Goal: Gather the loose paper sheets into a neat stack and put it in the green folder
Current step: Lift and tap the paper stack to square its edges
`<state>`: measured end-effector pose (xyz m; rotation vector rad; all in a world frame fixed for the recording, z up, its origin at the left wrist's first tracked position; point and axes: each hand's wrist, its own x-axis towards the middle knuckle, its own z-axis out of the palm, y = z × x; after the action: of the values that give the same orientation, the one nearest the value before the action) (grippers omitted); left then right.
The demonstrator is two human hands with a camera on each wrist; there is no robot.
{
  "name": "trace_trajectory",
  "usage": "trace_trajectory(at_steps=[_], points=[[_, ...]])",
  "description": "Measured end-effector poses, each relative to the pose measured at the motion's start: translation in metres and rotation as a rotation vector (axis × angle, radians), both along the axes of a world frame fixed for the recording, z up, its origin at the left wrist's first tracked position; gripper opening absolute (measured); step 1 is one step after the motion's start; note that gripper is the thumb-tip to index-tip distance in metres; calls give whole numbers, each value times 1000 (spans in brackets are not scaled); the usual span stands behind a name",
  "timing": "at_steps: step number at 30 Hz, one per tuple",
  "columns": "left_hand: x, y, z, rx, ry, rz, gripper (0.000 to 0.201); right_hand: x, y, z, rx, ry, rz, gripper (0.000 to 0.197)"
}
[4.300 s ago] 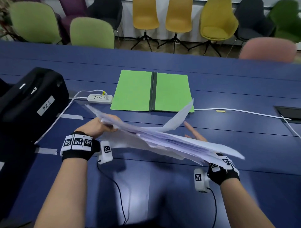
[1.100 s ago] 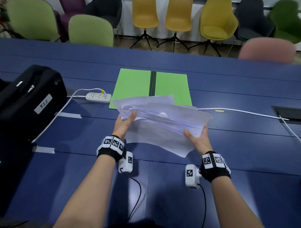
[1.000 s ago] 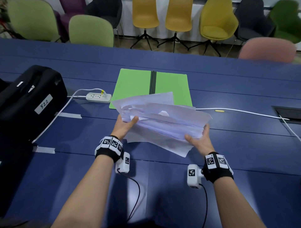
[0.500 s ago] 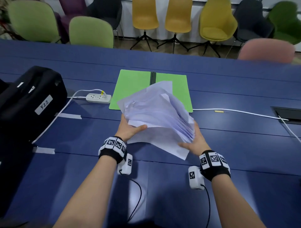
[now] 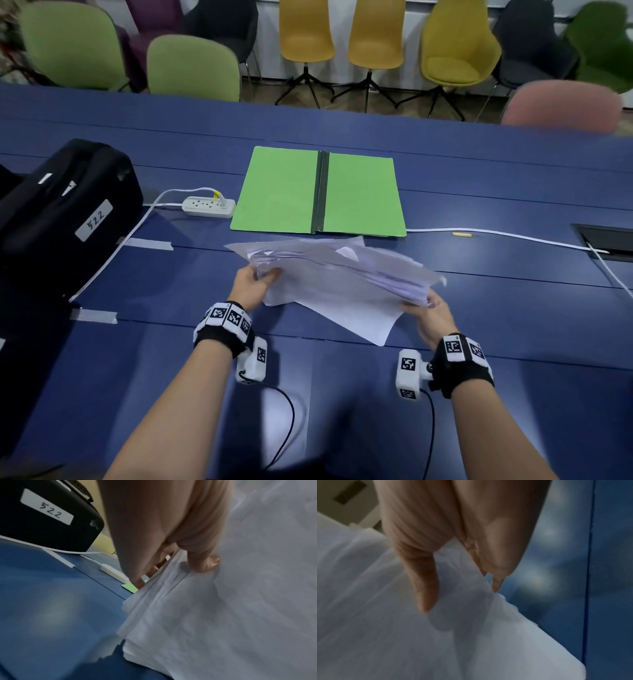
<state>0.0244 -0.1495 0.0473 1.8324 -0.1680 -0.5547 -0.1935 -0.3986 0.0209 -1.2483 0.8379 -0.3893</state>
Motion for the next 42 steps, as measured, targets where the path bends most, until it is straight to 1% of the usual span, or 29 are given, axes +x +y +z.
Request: trace_trajectory(at_steps=[1,2,3,4,7,9,12,14,16,17,19,21,23,25,27,28,30,32,33,34,35,36,37,38,39,40,41,42], points=[[0,-1,2,-32,17,19,7,-2,-3,-3,9,-8,19,48],[1,-1,0,-65,28,38,16,-4,-6,-6,13,-17,38,53],[2,-1,2,-75,43,62,20,-6,-8,-7,14,-13,56,58],[2,0,3,-75,56,73,20,-8,-8,-5,3,11,76,57],[5,4,6,-62,89,45,12,-8,-2,0,-146,101,151,37],[5,6,9,-36,86,6,5,-2,3,0,-206,145,112,29],[1,9,18,-36,61,28,4,7,7,1,-234,165,32,26],[1,9,23,-61,36,77,3,14,10,14,-214,103,-19,21],[2,8,30,-41,-36,107,24,23,13,33,-252,10,-72,18],[3,7,33,-69,-43,110,26,26,15,42,-281,-40,-103,18],[1,2,38,-155,-22,102,20,33,19,54,-317,-115,-133,25],[-7,-3,39,-172,-17,107,21,35,26,54,-334,-119,-129,28],[-17,-9,32,-196,30,119,18,35,33,44,-319,-64,-103,25],[-24,-11,27,-190,79,196,14,33,37,36,-285,-21,-94,19],[-22,-12,29,-202,87,267,14,31,36,32,-237,-16,-115,17],[-20,-13,33,-235,78,288,20,32,34,31,-222,-21,-110,17],[-13,-16,42,-288,47,328,45,33,32,32,-201,-28,-90,19],[-6,-22,49,-219,27,358,66,36,29,33,-183,-29,-90,25],[-5,-25,53,-140,-5,380,77,37,29,34,-179,-24,-90,28],[-6,-28,57,-78,-74,427,88,37,27,34,-179,-19,-87,29],[-10,-30,63,-25,-184,493,95,37,26,34,-183,-11,-80,31],[-17,-31,69,5,-335,553,94,36,25,33,-185,-2,-70,31],[-25,-33,74,19,-501,573,87,36,25,34,-189,7,-63,31],[-34,-36,78,12,-661,535,75,35,25,33,-191,8,-61,31],[-44,-39,82,-4,-804,435,62,36,25,33,-193,9,-63,30],[-53,-43,83,-24,-914,297,52,37,25,33,-194,9,-67,30],[-58,-46,82,-37,-973,150,47,38,25,33,-195,11,-68,30],[-60,-48,80,-35,-987,29,45,38,25,33,-193,13,-64,30]])
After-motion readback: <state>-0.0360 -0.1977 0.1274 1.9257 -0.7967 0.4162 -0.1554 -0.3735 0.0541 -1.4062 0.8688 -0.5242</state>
